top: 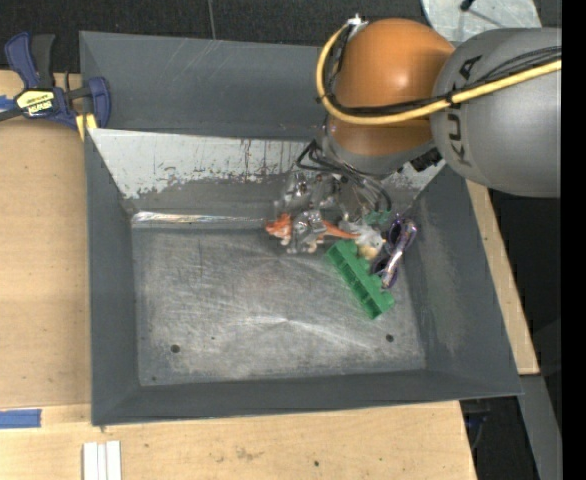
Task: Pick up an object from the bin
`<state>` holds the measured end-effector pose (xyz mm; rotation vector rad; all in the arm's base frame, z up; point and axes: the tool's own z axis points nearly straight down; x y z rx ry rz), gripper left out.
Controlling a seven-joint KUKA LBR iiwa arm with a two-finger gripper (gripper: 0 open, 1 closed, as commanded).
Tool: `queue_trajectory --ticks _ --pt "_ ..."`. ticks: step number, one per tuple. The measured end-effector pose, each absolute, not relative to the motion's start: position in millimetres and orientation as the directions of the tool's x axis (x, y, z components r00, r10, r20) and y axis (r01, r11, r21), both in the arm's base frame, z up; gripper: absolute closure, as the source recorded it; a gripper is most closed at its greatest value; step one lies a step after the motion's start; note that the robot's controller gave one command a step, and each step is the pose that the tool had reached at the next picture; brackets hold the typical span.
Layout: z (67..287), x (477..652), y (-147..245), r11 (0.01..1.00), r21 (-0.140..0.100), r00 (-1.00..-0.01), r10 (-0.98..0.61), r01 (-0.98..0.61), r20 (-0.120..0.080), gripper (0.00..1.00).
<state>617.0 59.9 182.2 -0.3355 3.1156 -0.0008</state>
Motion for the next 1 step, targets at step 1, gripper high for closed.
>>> queue_trajectory --ticks 1 --pt "226.4 590.6 104.6 0.975 -0.001 -0.975 -0.223 -0.223 0.001 1.00"
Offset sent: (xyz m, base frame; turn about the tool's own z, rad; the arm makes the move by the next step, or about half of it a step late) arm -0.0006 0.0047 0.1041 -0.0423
